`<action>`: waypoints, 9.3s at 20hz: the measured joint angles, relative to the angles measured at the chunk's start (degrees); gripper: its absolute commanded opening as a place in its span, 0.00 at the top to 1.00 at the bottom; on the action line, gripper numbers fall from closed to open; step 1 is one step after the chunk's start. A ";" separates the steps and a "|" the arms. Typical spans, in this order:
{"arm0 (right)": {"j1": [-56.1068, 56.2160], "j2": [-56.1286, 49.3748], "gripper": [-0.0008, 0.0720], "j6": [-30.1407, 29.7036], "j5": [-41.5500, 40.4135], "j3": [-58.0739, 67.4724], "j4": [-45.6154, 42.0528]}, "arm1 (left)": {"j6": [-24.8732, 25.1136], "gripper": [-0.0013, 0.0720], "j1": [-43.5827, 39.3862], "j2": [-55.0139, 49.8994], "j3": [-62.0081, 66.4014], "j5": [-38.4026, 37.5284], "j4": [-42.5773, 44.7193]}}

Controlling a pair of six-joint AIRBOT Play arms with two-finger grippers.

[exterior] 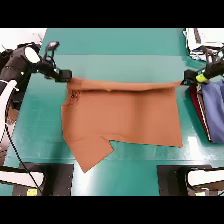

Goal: Fold the shirts.

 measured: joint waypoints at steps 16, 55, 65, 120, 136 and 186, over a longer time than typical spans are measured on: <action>-4.70 22.93 0.43 -0.22 -4.17 -24.92 2.69 | -4.96 0.30 -0.04 22.69 -24.65 -12.46 4.74; -25.05 31.56 0.66 -1.18 4.28 -60.02 5.05 | -4.20 0.95 -0.02 42.86 -56.04 -1.60 -18.47; -16.31 38.88 0.97 -1.25 3.10 -57.53 3.91 | -4.09 0.95 -0.04 42.88 -53.96 -6.99 -15.76; -8.63 -1.53 0.97 -12.90 -3.06 -18.71 20.17 | -0.57 0.95 -14.97 0.85 -9.42 15.47 -19.39; 8.26 9.16 0.97 -8.81 3.28 9.38 32.98 | -0.63 0.95 -27.43 -20.65 11.28 12.70 -23.69; 28.48 -18.21 0.69 -9.51 -13.90 -3.02 39.21 | 1.95 0.95 6.71 10.34 13.49 -3.34 -12.96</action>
